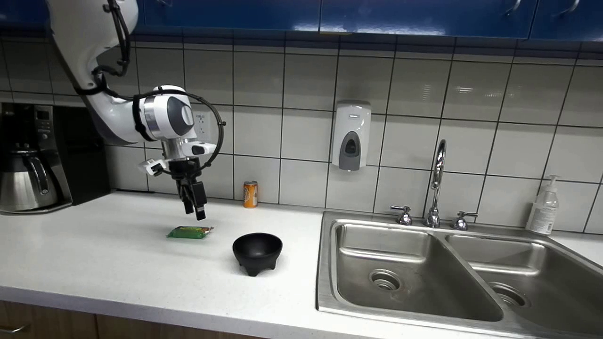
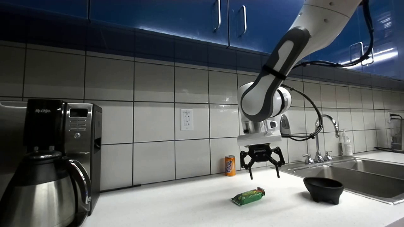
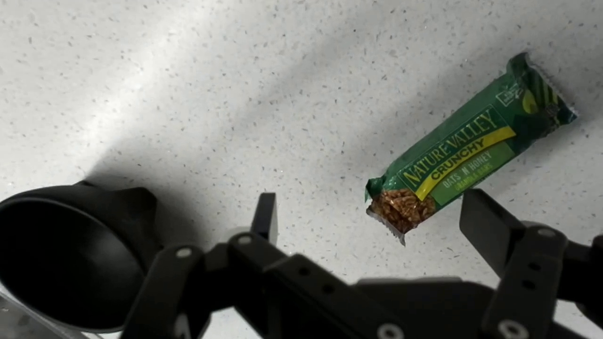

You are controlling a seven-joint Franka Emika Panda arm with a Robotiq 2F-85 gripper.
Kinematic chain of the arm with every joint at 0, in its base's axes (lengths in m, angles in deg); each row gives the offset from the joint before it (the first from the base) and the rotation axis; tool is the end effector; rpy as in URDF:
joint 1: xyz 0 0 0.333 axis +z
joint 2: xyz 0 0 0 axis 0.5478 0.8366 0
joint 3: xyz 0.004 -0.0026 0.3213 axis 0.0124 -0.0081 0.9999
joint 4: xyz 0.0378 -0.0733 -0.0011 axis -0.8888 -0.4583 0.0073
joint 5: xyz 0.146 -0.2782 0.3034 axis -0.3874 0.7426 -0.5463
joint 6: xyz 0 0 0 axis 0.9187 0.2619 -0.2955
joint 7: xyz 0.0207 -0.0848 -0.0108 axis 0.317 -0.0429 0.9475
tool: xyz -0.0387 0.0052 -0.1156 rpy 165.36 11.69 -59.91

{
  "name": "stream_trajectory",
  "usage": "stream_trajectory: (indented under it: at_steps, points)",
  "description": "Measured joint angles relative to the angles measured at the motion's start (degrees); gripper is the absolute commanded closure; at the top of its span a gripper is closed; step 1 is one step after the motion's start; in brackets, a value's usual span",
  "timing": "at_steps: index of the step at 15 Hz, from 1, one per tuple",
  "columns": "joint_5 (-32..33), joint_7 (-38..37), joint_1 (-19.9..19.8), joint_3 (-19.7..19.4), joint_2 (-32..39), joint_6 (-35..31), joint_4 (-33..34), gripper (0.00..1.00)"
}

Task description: Put the chocolate bar inside the black bowl

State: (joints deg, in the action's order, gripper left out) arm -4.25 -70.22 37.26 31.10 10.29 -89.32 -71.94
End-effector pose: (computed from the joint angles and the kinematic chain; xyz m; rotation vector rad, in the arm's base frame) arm 0.5672 0.0511 0.2366 2.8216 -0.9147 0.0843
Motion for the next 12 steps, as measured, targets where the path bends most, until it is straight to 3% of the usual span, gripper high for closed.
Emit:
stream_trajectory:
  at_steps: [12]
  points:
    - [-1.66,-7.0,2.85,-1.82,6.06,-2.44,3.68,0.0]
